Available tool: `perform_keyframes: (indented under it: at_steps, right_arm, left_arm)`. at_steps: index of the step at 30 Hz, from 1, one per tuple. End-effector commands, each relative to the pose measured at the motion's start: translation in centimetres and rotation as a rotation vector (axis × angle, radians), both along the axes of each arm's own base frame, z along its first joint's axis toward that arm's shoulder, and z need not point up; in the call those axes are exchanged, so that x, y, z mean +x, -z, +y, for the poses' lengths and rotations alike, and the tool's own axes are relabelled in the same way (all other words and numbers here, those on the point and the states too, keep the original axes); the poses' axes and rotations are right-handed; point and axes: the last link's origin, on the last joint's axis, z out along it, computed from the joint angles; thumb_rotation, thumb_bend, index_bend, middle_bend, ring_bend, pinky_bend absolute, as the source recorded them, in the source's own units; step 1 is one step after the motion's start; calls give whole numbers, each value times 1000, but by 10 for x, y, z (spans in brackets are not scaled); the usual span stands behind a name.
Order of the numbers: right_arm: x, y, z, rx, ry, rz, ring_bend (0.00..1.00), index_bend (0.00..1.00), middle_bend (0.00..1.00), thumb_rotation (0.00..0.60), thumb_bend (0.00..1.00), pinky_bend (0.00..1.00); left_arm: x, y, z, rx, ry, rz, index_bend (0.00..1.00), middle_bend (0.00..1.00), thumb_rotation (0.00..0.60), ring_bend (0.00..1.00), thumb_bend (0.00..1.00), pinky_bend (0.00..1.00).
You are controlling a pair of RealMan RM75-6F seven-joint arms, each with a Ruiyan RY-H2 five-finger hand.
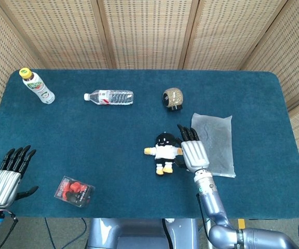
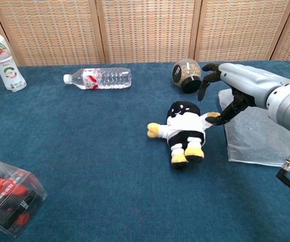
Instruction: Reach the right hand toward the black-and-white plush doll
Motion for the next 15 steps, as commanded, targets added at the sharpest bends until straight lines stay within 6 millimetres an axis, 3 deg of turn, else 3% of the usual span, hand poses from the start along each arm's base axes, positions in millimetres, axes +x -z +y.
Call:
perform_keyframes:
  at_steps: [1,15]
  right_arm:
    - [-3,2,-3,1,16,-3,0,432,52,600,421,38]
    - [-17,9,-9,16,63,-14,0,444,58,600,426,38]
  left_arm:
    - [1,0,0,0,2,-1,0,0,600,0,61,0]
    - [0,1,0,-5,1,-3,0,0,600,0,61,0]
